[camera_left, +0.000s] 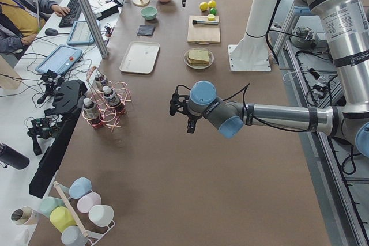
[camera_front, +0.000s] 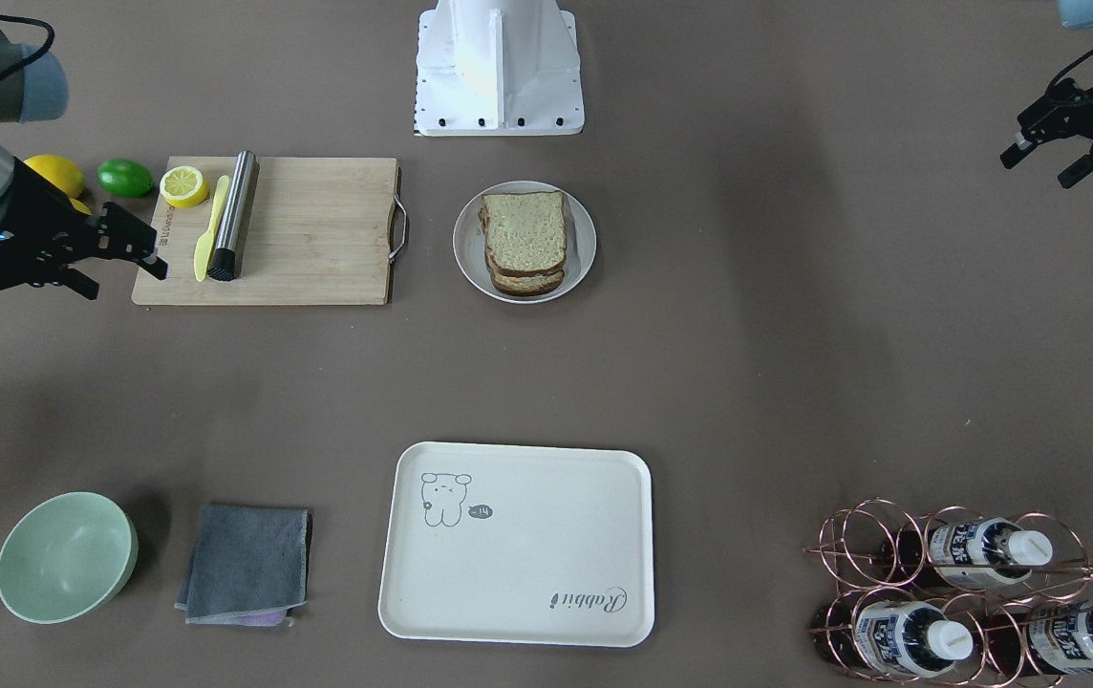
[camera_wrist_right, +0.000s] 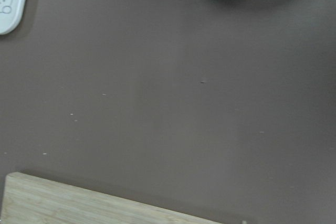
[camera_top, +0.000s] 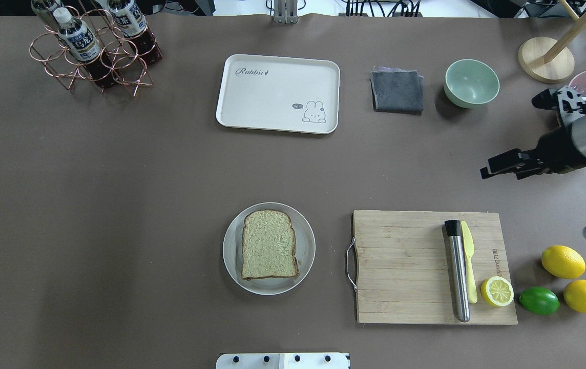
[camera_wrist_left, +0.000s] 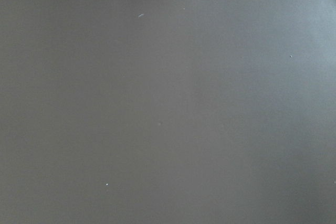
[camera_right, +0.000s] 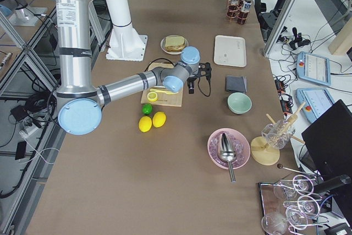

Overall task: Make sandwich and place on tray
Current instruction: 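Open the right gripper and withdraw the right arm to rest, then move the left gripper to the rim of the white plate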

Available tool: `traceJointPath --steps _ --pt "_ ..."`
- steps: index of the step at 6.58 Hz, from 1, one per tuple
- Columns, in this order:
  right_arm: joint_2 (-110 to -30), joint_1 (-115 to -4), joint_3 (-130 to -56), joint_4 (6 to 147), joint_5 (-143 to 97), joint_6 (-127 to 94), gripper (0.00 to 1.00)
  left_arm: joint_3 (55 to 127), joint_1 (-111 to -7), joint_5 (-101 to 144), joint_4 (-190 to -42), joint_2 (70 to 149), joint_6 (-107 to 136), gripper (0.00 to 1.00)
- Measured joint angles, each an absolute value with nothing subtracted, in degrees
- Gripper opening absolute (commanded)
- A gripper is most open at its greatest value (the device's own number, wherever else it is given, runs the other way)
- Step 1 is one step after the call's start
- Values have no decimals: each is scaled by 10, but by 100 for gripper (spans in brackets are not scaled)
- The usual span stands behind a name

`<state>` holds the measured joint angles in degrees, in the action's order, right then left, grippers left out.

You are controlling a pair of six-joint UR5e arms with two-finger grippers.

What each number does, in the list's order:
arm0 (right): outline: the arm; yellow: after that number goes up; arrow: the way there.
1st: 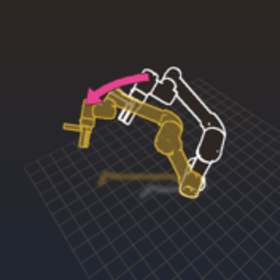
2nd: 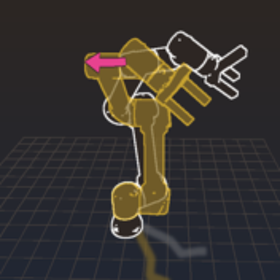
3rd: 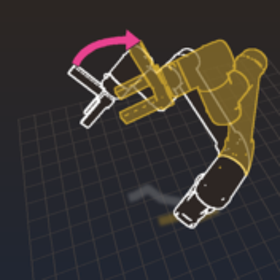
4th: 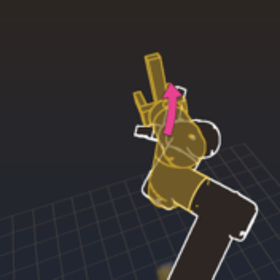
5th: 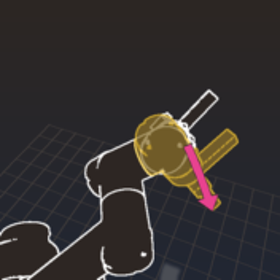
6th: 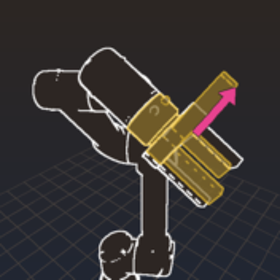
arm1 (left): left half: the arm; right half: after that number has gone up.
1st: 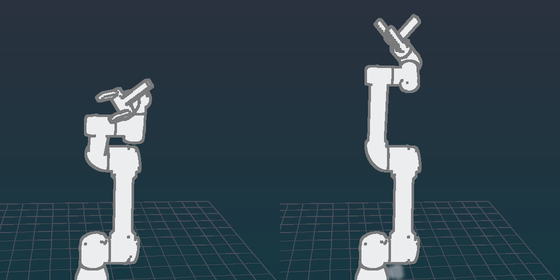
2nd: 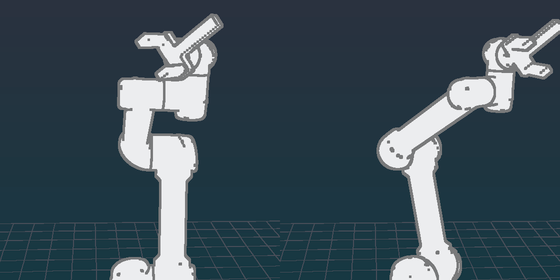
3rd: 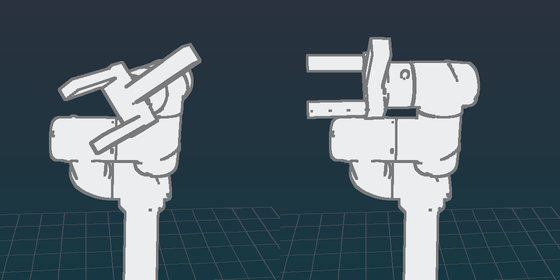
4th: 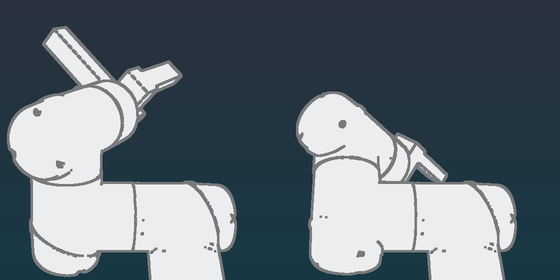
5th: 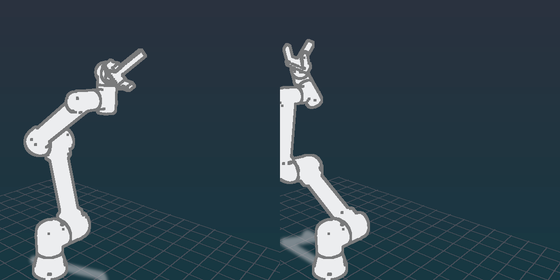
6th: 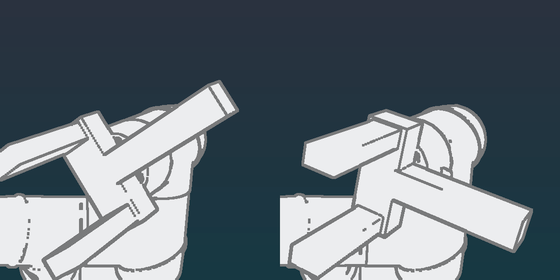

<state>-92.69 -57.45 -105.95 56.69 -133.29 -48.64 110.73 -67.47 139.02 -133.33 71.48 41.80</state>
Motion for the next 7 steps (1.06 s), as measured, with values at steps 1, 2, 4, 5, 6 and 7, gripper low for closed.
traceJointPath --steps 1,2,4,5,6,7 --pt "-955 -602 -1059 568 -1339 -452 99 1105 -618 1350 -1344 750 467 98" --pt "-981 -623 -1058 570 -1341 -428 99 1103 -568 1316 -1347 781 508 97" --pt "-1019 -669 -1054 605 -1342 -338 99 1103 -469 1248 -1342 839 616 97" --pt "-1028 -695 -1054 640 -1342 -278 99 1109 -432 1218 -1325 862 653 97" --pt "-1036 -715 -1054 669 -1342 -227 99 1122 -405 1195 -1295 885 682 97" --pt "-1046 -731 -1053 689 -1341 -184 99 1135 -371 1159 -1253 912 707 97"
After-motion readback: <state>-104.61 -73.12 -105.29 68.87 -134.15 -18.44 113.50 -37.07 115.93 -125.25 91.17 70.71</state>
